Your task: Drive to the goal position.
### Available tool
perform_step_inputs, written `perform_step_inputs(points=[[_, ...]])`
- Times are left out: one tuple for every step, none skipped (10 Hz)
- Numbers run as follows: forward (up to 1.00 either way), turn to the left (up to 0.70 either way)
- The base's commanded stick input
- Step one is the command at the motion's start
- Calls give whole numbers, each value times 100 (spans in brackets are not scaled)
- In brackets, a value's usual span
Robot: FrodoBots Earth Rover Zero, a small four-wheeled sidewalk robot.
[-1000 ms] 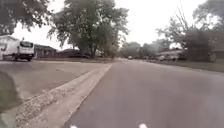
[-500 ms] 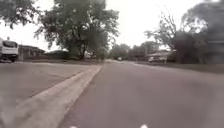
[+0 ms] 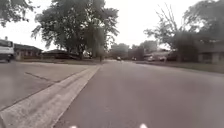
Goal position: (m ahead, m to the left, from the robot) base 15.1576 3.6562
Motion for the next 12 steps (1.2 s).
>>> perform_step_inputs(points=[[100,0],[100,0],[100,0],[100,6],[100,17],[100,26],[100,36],[100,40],[100,2],[100,0],[100,0],[100,0]])
